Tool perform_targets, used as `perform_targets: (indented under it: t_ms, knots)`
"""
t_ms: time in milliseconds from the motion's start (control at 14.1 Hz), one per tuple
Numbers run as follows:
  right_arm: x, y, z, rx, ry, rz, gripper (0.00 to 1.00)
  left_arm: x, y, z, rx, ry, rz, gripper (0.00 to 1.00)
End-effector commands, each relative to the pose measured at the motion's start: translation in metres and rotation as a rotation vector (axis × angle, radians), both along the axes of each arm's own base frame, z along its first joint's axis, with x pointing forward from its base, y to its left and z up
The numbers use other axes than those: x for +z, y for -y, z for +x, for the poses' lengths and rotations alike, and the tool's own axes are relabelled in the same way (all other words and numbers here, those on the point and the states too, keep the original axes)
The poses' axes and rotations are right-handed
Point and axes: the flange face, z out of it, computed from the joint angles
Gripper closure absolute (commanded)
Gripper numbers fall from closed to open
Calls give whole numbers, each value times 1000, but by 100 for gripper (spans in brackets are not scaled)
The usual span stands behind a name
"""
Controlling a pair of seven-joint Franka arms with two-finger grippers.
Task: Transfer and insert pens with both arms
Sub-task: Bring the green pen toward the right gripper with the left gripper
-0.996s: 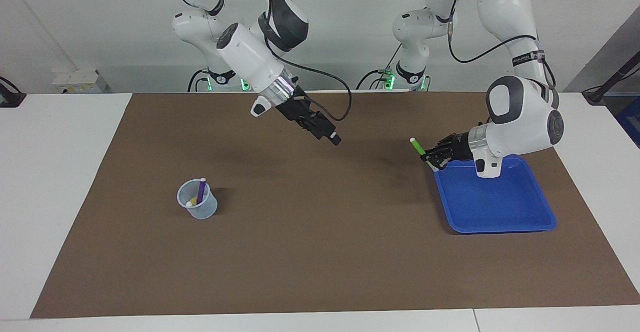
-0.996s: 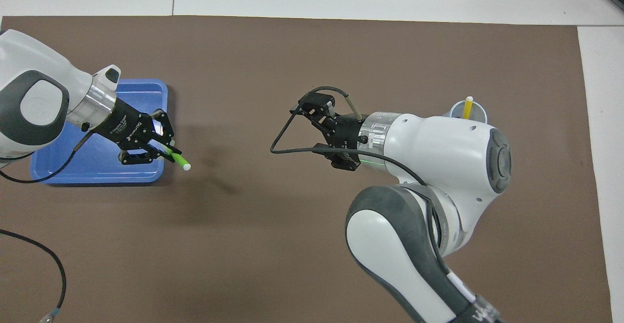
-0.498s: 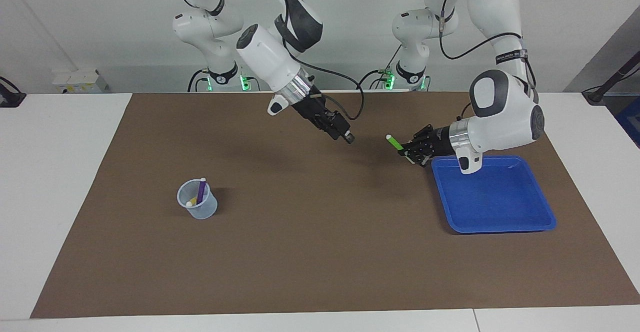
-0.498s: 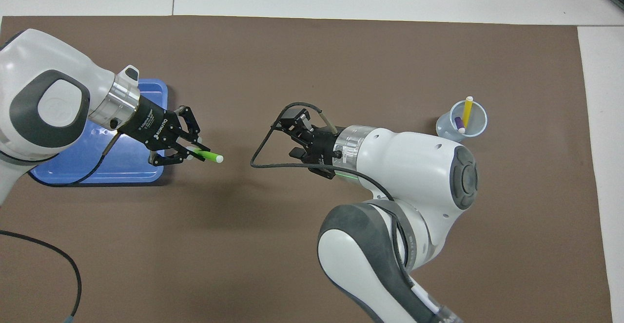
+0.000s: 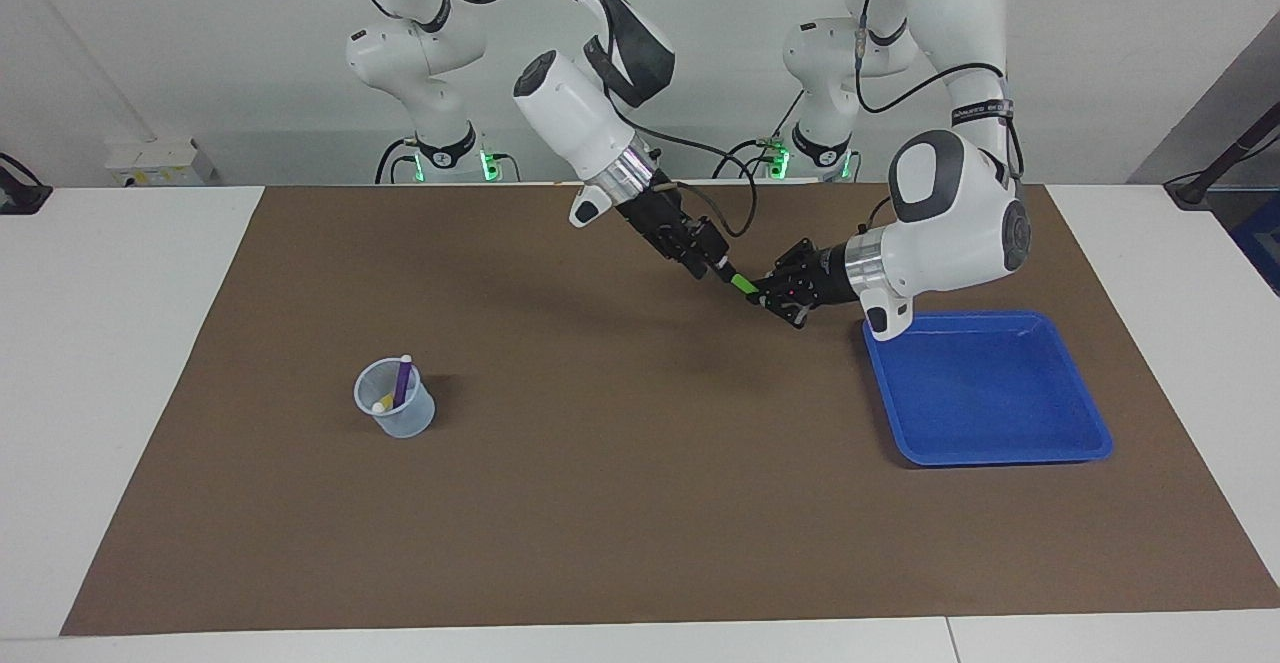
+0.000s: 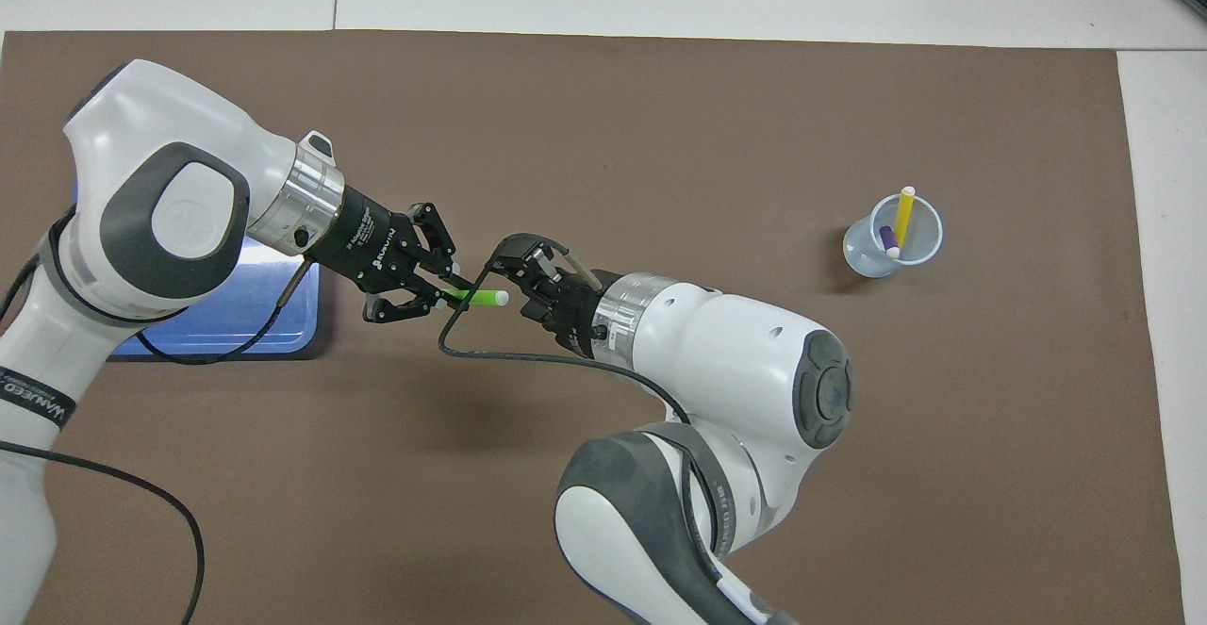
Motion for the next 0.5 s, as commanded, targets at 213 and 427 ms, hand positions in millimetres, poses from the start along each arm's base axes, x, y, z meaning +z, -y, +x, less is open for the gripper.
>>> perform_targets:
  t_ms: [213,427]
  knots:
    - [-2,-3,-4,-8,-1,13,32,7,18,-8,87,-12,2,100]
    - [-3,0,-1,4,13,3,36,10,18,-8,85,-8,3,100]
